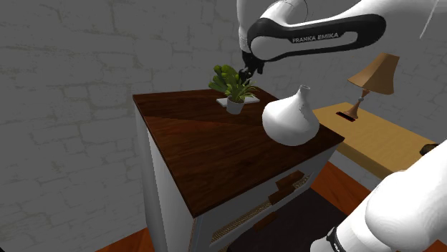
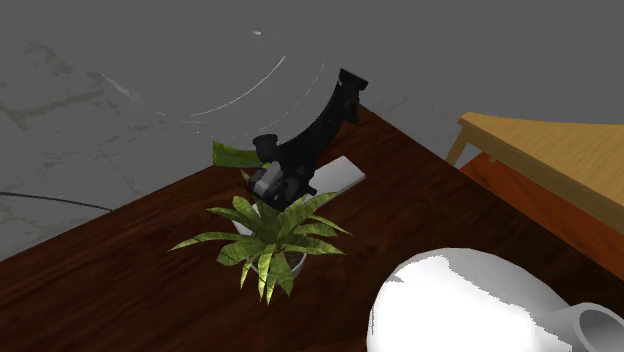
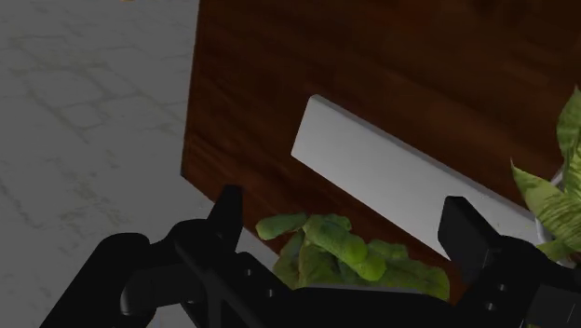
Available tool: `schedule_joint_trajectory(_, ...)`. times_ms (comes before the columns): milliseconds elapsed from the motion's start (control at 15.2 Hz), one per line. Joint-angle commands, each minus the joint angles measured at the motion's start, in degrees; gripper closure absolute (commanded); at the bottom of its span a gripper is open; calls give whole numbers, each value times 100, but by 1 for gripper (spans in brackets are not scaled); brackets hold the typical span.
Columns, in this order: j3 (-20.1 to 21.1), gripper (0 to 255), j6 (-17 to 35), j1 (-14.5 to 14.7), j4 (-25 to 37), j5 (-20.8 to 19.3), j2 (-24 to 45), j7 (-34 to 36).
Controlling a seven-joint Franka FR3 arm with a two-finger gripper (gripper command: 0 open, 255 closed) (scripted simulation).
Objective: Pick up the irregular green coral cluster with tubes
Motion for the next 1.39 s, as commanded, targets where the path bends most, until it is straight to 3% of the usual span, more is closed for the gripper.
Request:
schedule_joint_trajectory(0, 89, 0, -80, -9, 449, -462, 524, 113)
schedule_joint_trajectory(198, 143, 0, -208, 54, 964, -1012, 1135, 244)
schedule_joint_trajectory(792, 116, 0, 180, 41, 548, -1147, 1233, 591)
schedule_joint_trajectory(858, 117, 255, 180, 43, 545, -1147, 1232, 595)
schedule_joint_trajectory(1320, 116, 255, 184, 41, 539, -1147, 1228, 594)
